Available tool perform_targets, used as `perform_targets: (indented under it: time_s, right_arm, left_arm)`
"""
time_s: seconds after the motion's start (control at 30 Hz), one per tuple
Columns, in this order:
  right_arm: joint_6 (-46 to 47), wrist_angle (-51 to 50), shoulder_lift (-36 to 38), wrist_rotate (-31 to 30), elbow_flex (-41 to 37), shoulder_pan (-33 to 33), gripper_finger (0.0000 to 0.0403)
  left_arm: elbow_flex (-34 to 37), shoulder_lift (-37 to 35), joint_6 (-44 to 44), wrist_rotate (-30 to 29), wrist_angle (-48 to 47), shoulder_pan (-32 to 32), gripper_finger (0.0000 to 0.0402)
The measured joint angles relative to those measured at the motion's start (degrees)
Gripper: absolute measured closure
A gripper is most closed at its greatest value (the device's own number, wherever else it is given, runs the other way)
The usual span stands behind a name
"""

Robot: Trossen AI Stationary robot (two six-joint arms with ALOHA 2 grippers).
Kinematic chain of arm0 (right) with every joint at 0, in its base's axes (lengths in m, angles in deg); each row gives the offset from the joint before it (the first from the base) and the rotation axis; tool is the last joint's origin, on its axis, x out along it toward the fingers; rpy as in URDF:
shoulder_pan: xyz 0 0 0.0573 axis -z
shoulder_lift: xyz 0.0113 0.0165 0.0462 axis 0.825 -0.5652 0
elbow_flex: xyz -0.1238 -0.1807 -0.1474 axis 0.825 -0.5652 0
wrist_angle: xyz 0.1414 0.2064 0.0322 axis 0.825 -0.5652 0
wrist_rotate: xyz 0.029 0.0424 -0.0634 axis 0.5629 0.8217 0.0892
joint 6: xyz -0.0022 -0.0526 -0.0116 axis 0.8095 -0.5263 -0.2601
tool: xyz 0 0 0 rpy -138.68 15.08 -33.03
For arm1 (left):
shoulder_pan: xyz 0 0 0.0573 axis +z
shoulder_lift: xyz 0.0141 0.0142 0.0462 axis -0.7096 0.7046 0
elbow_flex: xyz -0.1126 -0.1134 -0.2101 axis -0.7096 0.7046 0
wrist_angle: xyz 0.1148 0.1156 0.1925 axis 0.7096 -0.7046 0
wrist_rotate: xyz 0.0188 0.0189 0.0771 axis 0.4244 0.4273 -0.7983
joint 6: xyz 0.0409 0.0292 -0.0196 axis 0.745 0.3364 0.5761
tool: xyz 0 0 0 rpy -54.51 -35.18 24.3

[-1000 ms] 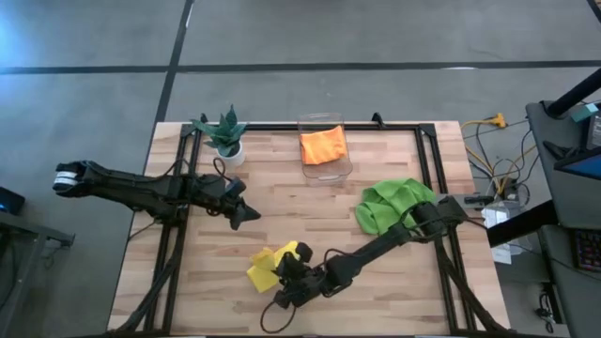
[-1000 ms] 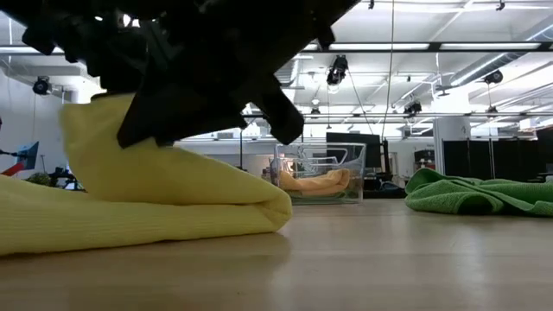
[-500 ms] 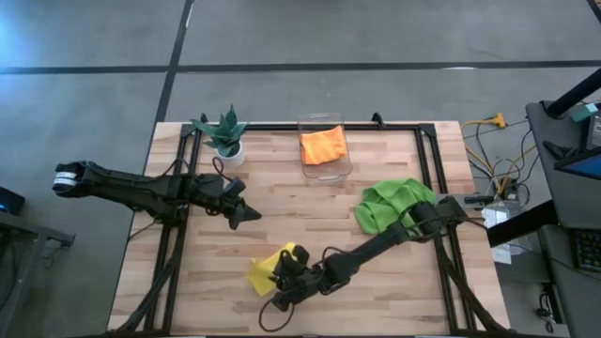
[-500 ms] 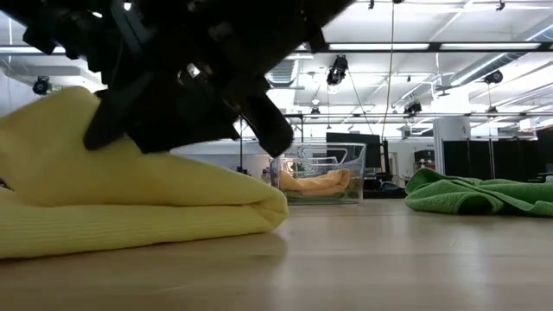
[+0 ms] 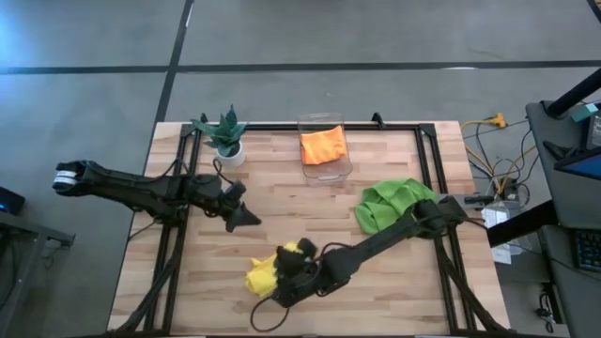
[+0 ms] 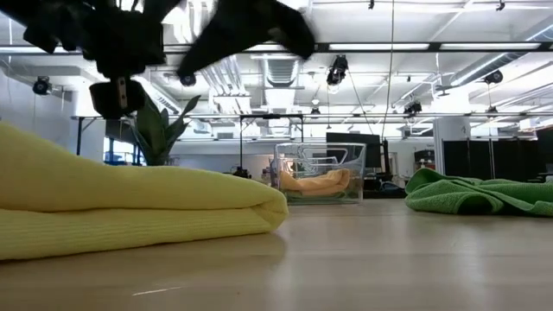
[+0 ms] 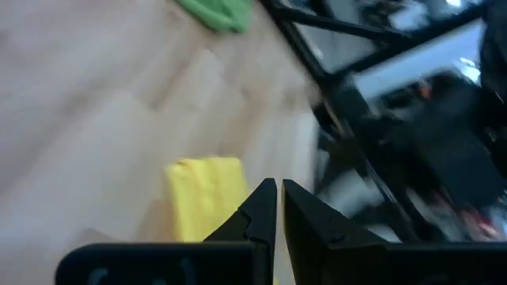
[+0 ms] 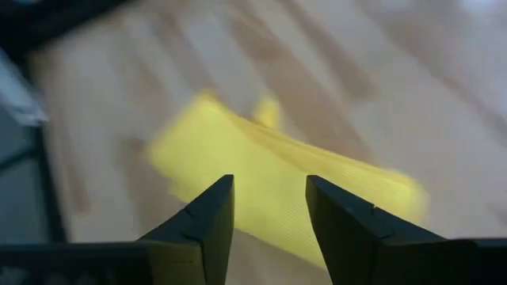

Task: Fold microfiber towels
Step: Fold the yellow towel

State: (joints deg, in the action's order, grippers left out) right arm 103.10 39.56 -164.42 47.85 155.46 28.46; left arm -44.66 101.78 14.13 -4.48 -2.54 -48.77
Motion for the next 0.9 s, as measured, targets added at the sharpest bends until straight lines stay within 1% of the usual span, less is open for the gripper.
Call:
perform_targets:
  time_s: [0.1,0.17,0.23,0.3,0.37,0.4,0.47,0.53,0.6,0.77,0.9]
  right_arm:
    - [7.47,-13.02,1.28,-3.29,2.0,-0.55,0.0255]
    - [12.1,-15.81,1.89,-2.94,0.69,-0.86,0.026]
    - [14.98,-14.16,2.09,1.66,-2.32,-0.9,0.0264]
    - [16.71,-7.32,2.02,6.89,-6.36,-0.89,0.0268]
    - [18.35,0.55,1.97,10.14,-10.1,-0.7,0.0272]
    - [19.56,3.86,2.2,10.5,-11.53,-0.63,0.0274]
    - [22.01,7.34,3.31,9.39,-13.59,-0.42,0.0281]
    - [24.3,7.65,5.22,7.23,-14.88,-0.31,0.0288]
    - [26.44,6.73,7.51,5.85,-16.03,-0.23,0.0296]
    - [34.4,6.18,13.69,6.04,-21.13,-0.23,0.0315]
    - [38.74,5.68,20.24,5.13,-24.55,-0.36,0.0327]
  left_arm:
    - [0.07,1.55,-0.97,3.98,2.32,-2.25,0.0394]
    - [0.11,3.42,-1.82,5.08,3.42,-4.91,0.0394]
    - [0.08,6.24,-3.38,5.41,4.13,-8.02,0.0394]
    - [-0.27,10.52,-3.96,5.72,4.43,-11.39,0.0394]
    - [-1.05,15.12,-4.2,5.96,5.77,-14.4,0.0394]
    - [-1.52,17.35,-4.74,6.06,6.75,-15.58,0.0394]
    - [-2.6,21.6,-5.7,6.23,10.1,-17.34,0.0394]
    - [-3.48,25.32,-6.91,6.46,13.68,-18.52,0.0394]
    - [-4.73,28.78,-7.34,6.91,14.61,-19.25,0.0394]
    - [-6.74,36.56,-7.96,8.68,14.48,-20.2,0.0394]
    - [-7.89,39.88,-7.23,8.7,14.63,-20.43,0.0394]
